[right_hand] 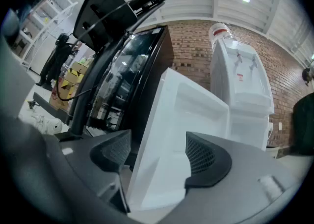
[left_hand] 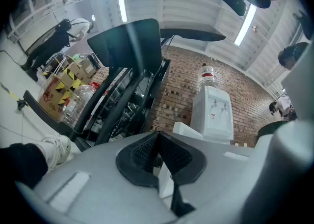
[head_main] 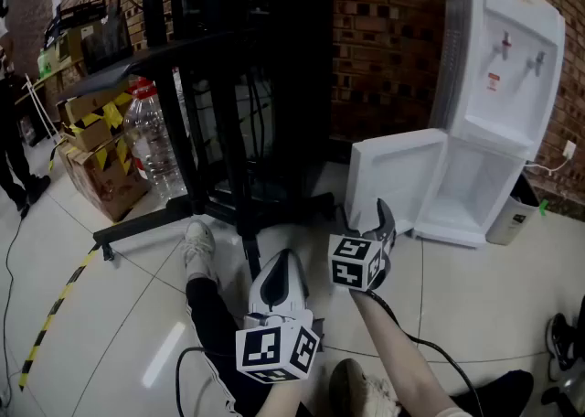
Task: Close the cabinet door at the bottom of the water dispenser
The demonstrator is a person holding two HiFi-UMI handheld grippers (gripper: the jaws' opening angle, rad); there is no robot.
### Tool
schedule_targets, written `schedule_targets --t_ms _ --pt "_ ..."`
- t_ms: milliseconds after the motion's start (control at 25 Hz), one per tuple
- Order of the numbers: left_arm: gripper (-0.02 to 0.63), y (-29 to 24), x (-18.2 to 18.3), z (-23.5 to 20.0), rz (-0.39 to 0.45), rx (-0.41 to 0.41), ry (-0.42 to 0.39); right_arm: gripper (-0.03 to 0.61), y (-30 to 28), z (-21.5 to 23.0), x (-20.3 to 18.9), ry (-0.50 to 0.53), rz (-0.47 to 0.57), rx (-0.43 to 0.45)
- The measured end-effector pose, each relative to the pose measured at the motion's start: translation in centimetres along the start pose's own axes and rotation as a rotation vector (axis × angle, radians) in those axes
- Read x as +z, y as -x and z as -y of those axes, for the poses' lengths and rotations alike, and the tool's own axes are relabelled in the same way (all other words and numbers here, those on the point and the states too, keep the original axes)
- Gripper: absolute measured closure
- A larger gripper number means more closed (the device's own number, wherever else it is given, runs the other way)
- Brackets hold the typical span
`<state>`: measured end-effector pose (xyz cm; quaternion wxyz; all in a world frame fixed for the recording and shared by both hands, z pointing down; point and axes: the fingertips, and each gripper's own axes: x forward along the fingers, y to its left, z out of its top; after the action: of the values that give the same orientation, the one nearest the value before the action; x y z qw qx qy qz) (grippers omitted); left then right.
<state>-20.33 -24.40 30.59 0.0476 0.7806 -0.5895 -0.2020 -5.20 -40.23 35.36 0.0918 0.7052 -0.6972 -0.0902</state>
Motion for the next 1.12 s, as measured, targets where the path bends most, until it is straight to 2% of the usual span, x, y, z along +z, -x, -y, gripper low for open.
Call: schedule_targets --t_ms 240,360,520,680,880,960,1120 --pt "0.600 -1.4 -0.6 0.6 -0.007 -0.015 0.028 0.247 -3.6 -0.9 -0.2 -0.060 -0.027 -0.015" --pt "0.601 -1.8 -1.0 1.0 -0.018 -0.023 0.057 0.247 -4.1 -1.2 0.0 -0.076 -0.018 -0.016" --pt "0.602 -2.3 -1.0 1.0 -0.013 -0.030 0.052 0.250 -4.3 -1.4 0.1 -0.082 -0.004 -0.013" --pt "0.602 -2.5 -1.5 1.0 -0.023 -0.028 0.056 0.321 -4.1 -0.8 0.0 -0.059 -0.016 -0.025" --pt "0.601 -2.4 -2.3 0.9 -0.027 -0.020 0.051 0.330 -4.1 -0.5 -0.5 -0.018 -0.045 -0.010" --pt "0.602 -2.4 -2.7 0.8 -0.033 -0.018 0.055 0.367 -4.1 -0.5 -0.8 -0.011 -0.055 -0.006" --pt "0.603 -2.5 -2.8 0.9 -0.041 -0.018 0.056 0.370 -4.0 -0.5 -0.9 -0.013 -0.055 0.006"
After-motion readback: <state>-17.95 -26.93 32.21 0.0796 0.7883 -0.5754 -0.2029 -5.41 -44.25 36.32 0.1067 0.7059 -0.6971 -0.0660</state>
